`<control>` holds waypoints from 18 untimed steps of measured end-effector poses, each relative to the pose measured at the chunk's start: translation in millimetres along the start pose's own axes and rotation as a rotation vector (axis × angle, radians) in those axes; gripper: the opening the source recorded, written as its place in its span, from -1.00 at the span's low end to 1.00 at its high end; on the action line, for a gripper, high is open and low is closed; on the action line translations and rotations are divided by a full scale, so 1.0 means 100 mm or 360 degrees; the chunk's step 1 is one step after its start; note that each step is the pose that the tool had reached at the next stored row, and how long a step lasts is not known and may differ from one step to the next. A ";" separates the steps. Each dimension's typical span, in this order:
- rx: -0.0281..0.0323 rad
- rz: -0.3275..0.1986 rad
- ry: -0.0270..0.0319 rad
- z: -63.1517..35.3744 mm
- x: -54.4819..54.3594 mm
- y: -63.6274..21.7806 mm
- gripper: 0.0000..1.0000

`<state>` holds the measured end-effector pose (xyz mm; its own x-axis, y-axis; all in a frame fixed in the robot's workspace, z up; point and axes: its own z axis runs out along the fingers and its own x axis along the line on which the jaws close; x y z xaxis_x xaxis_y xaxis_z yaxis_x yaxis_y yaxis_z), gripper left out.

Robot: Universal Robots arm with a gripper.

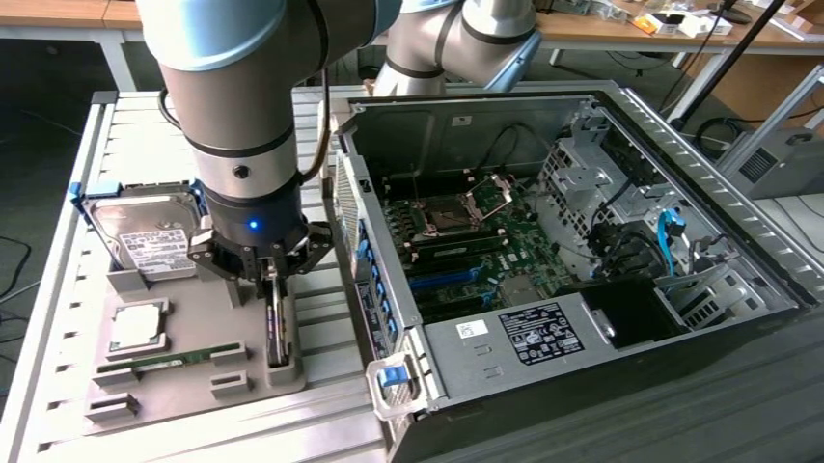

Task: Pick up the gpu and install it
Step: 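Pick up the gpu and move the gpu toward the slot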

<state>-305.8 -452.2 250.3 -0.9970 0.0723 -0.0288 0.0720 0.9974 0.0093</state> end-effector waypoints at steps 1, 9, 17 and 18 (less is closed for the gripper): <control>0.00001 0.0000 0.00000 0.000 0.00 0.000 -0.47; 0.00000 0.0000 0.00000 0.000 0.00 0.000 -0.47; 0.00000 0.0000 0.00000 -0.008 0.00 0.000 -0.47; 0.00003 0.0000 0.00002 -0.014 0.00 0.000 -0.47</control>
<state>-305.9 -452.2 251.6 -0.9970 0.0723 -0.0287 0.0720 0.9974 0.0092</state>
